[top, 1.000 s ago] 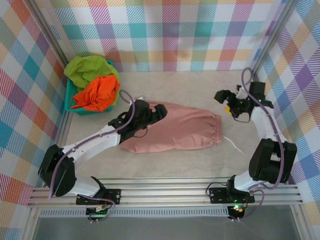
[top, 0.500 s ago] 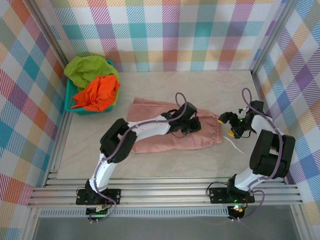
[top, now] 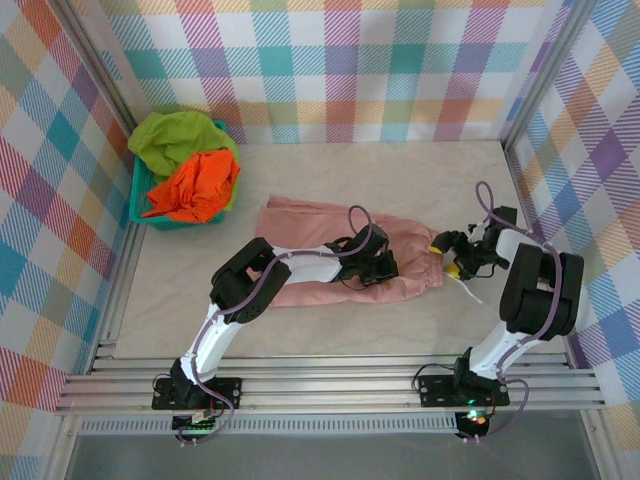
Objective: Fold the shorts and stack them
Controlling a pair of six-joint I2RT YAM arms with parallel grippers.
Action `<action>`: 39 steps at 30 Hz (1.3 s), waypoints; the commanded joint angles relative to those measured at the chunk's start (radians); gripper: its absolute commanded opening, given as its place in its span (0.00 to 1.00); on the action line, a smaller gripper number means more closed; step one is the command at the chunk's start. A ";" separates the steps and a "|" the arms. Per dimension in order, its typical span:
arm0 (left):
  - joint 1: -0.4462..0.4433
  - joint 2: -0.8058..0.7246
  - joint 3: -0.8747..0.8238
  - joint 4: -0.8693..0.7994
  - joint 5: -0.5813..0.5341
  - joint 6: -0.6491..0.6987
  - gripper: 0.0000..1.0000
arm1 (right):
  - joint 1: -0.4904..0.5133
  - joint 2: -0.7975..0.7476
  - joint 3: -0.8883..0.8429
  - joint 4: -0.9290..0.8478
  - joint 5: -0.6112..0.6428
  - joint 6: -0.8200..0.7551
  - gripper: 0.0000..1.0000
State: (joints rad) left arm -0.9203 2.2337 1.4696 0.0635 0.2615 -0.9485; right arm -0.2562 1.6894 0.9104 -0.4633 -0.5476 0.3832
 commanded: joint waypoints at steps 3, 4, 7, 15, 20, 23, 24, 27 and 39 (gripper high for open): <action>-0.003 0.006 -0.046 -0.042 -0.009 -0.007 0.07 | 0.030 0.031 -0.004 0.029 -0.038 0.013 0.71; -0.003 0.006 -0.046 -0.041 -0.008 -0.007 0.07 | 0.035 0.038 -0.002 0.029 -0.039 0.013 0.71; -0.003 0.011 -0.045 -0.038 -0.009 -0.008 0.07 | 0.049 0.048 -0.010 0.047 -0.058 0.025 0.68; -0.003 0.017 -0.046 -0.028 -0.008 -0.015 0.07 | 0.092 0.061 -0.004 0.041 -0.041 0.022 0.54; -0.003 0.021 -0.047 -0.025 -0.008 -0.015 0.07 | 0.104 0.060 -0.005 0.030 -0.002 0.008 0.41; -0.003 0.024 -0.048 -0.023 -0.008 -0.016 0.08 | 0.116 0.082 0.006 0.021 0.007 -0.006 0.24; -0.003 0.023 -0.051 -0.021 -0.007 -0.016 0.08 | 0.119 0.091 0.012 0.016 0.020 -0.012 0.20; 0.000 -0.010 -0.079 0.011 -0.018 -0.015 0.09 | 0.124 0.092 0.025 -0.013 0.082 -0.033 0.03; 0.075 -0.413 -0.271 -0.041 -0.150 0.118 0.74 | 0.244 -0.174 0.234 -0.361 0.523 -0.165 0.00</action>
State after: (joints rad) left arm -0.8688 1.9373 1.2198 0.0669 0.1726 -0.8917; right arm -0.0422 1.5871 1.0607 -0.6701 -0.2104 0.2897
